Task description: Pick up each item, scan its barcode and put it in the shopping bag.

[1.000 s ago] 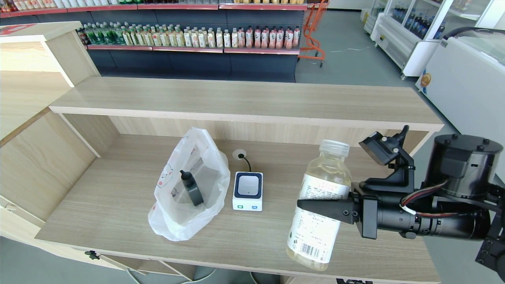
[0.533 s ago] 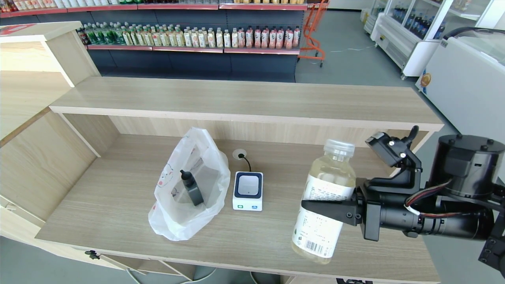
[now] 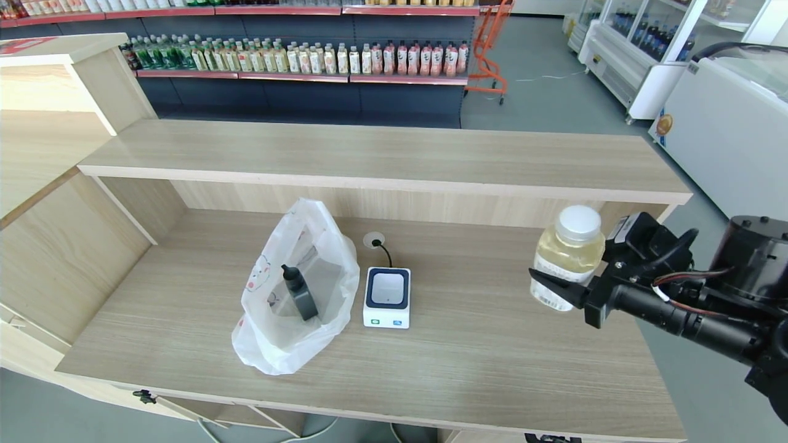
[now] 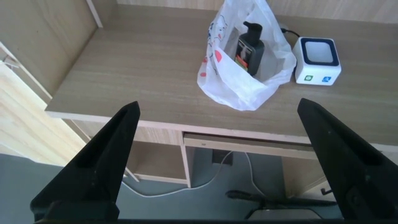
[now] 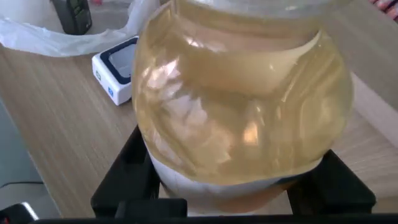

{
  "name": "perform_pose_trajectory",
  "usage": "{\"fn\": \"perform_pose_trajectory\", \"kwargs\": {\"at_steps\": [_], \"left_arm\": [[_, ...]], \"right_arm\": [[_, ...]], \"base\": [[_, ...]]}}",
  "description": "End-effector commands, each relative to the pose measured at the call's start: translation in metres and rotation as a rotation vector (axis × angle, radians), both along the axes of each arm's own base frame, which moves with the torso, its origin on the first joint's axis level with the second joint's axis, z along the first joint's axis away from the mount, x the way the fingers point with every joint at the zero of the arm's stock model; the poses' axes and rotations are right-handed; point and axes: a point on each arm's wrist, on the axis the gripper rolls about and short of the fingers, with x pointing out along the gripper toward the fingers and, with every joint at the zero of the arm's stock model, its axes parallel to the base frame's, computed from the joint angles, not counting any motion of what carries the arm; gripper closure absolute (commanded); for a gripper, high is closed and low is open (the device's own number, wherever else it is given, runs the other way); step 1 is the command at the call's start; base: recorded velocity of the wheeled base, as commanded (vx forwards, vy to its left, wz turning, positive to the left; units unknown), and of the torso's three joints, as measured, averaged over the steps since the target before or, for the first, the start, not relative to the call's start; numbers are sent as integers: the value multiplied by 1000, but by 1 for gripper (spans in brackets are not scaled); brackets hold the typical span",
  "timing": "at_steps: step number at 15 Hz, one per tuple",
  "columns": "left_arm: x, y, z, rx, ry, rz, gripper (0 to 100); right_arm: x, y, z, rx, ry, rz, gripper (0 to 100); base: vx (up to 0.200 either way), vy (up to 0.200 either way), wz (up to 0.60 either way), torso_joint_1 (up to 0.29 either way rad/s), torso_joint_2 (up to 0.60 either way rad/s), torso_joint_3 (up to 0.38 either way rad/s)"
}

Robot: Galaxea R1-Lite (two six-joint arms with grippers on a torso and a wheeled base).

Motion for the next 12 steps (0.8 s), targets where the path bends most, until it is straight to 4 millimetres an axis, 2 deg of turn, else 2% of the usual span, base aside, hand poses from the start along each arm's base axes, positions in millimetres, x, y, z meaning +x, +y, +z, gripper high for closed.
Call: {"fn": "perform_pose_trajectory", "kwargs": {"at_steps": [1, 4, 7, 12], "left_arm": [[0, 0, 0, 0, -1, 0, 0], [0, 0, 0, 0, -1, 0, 0], [0, 0, 0, 0, -1, 0, 0], [0, 0, 0, 1, -1, 0, 0]], "right_arm": [[14, 0, -15, -40, -45, 4, 100], [24, 7, -27, -53, -174, 78, 100], [16, 3, -38, -56, -156, 121, 100], [16, 1, -37, -55, -160, 127, 100]], "base": [[0, 0, 0, 0, 0, 0], [0, 0, 0, 0, 0, 0], [0, 0, 0, 0, 0, 0], [0, 0, 0, 0, 0, 0]]}}
